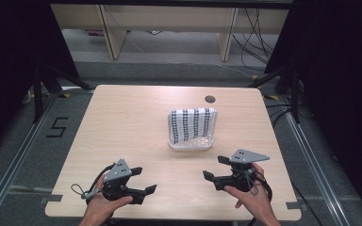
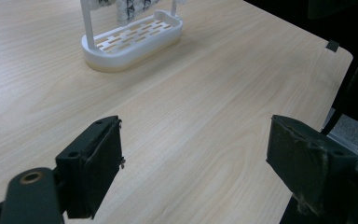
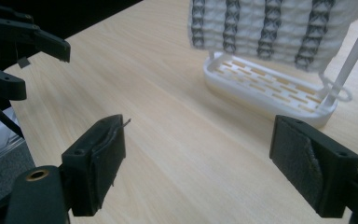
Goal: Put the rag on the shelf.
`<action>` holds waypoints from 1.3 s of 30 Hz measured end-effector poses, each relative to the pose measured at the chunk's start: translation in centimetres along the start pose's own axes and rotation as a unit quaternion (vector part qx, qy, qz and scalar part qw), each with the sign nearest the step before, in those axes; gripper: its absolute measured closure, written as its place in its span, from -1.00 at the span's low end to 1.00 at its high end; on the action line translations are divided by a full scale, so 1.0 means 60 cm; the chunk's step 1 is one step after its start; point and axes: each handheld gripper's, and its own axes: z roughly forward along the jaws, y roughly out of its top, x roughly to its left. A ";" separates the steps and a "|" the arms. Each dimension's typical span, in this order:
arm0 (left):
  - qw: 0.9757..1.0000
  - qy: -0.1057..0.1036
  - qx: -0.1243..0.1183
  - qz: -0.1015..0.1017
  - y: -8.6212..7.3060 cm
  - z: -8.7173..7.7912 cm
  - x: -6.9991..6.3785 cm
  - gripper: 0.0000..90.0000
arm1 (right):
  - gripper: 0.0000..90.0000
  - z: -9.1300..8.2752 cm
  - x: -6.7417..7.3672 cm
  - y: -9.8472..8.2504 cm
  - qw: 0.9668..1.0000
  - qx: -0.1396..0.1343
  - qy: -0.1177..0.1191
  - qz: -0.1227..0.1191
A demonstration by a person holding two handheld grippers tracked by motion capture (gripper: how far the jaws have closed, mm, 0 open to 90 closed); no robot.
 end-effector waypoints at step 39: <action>0.998 0.032 0.047 0.030 -0.064 0.003 -0.011 -0.64 | -0.55 0.016 0.008 -0.085 0.998 0.049 -0.003 -0.032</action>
